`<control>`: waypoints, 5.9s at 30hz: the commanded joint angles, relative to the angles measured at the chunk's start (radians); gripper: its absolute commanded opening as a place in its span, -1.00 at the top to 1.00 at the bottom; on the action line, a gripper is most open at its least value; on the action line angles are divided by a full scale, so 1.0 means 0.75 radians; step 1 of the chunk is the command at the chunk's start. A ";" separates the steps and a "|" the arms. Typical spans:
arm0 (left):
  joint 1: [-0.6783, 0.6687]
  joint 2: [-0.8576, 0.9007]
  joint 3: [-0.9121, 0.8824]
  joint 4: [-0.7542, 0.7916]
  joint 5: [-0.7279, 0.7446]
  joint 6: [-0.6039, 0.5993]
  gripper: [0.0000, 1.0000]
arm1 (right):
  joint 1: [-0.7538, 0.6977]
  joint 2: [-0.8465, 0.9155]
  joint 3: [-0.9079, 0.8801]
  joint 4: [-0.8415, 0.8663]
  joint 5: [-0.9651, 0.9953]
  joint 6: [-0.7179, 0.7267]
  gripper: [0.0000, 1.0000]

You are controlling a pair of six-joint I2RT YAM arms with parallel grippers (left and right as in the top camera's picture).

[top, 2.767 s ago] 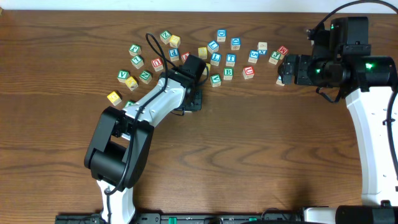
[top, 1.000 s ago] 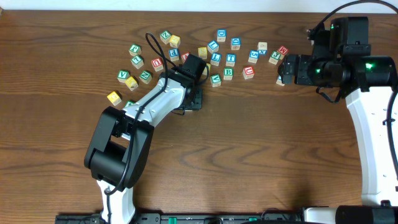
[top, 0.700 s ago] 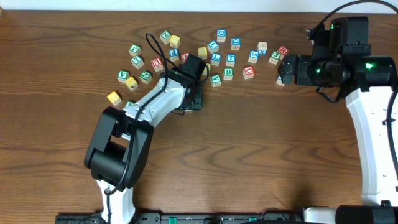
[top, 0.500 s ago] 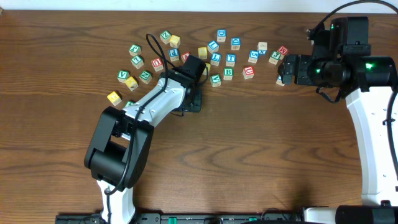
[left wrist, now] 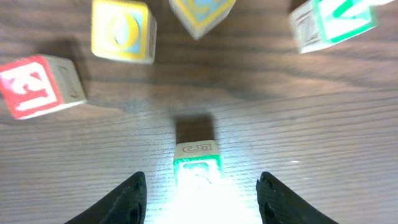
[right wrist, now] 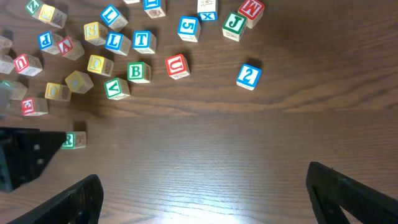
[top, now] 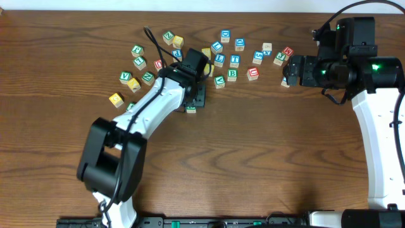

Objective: Spell out ROBOT
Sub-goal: 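Lower the R block onto the open table and open the left gripper, then withdraw the left gripper up and back toward the left, then move the right gripper over the pile and grasp the yellow O block, then lift the yellow O block and carry it beside the R block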

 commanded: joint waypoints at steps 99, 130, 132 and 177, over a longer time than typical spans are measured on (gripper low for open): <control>0.697 -0.246 0.506 -0.566 -0.222 0.012 -0.13 | 0.513 0.991 0.774 0.294 0.121 0.482 -0.44; 0.702 -0.246 0.505 -0.594 -0.221 0.006 -0.13 | 0.656 1.239 0.780 0.318 0.352 0.687 0.07; 0.702 -0.246 0.505 -0.594 -0.221 0.006 -0.13 | 0.656 1.251 0.780 0.319 0.351 0.687 0.07; 0.702 -0.246 0.505 -0.593 -0.221 0.006 -0.13 | 0.654 1.083 0.775 0.282 0.376 0.493 0.66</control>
